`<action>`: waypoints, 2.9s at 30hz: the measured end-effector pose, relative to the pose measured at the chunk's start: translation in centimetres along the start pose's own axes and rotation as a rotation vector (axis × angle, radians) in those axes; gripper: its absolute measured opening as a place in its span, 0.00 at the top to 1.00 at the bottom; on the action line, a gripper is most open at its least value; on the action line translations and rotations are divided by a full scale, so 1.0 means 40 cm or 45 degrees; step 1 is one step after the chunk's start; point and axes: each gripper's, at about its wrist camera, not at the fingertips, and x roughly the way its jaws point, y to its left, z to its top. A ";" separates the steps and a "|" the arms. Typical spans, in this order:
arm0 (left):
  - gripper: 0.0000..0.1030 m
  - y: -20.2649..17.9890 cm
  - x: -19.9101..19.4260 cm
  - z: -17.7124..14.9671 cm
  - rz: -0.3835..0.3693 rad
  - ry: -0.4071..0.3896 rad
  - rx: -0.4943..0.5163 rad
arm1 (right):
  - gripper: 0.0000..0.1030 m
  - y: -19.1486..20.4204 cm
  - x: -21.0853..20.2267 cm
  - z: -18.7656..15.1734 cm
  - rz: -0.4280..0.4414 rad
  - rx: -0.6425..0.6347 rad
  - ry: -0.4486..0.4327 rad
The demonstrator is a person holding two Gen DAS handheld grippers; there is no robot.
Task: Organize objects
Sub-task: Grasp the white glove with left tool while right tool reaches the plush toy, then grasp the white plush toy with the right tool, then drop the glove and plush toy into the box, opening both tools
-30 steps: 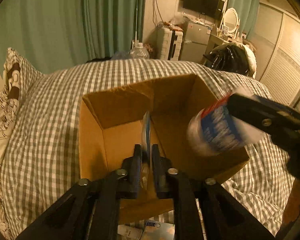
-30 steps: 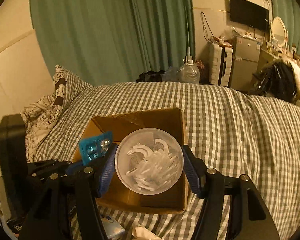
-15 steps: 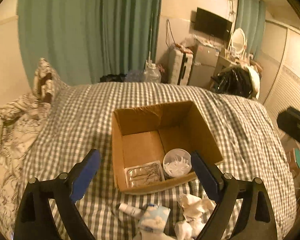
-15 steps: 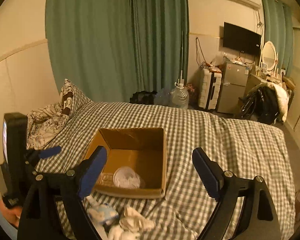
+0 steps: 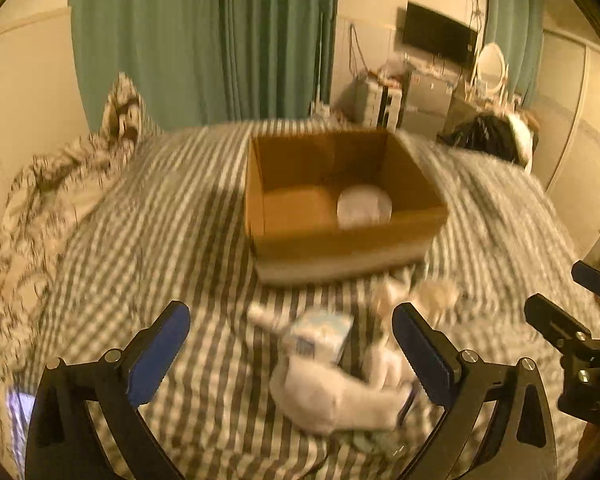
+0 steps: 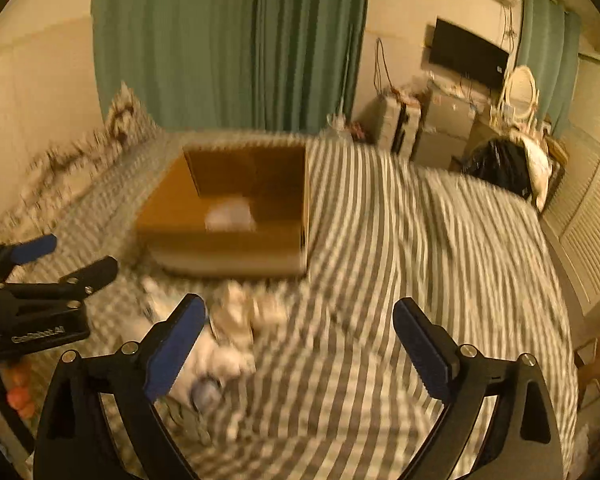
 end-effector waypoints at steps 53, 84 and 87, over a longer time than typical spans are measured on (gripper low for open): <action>0.51 0.166 0.119 -0.155 0.033 0.223 -0.073 | 0.23 0.179 0.269 -0.143 0.154 -0.041 0.421; 0.51 0.038 -0.052 0.134 -0.049 -0.042 0.043 | 0.24 0.093 -0.042 0.173 0.152 -0.067 -0.113; 0.51 0.024 -0.030 0.202 -0.044 -0.084 0.061 | 0.24 0.072 -0.019 0.243 0.157 -0.048 -0.150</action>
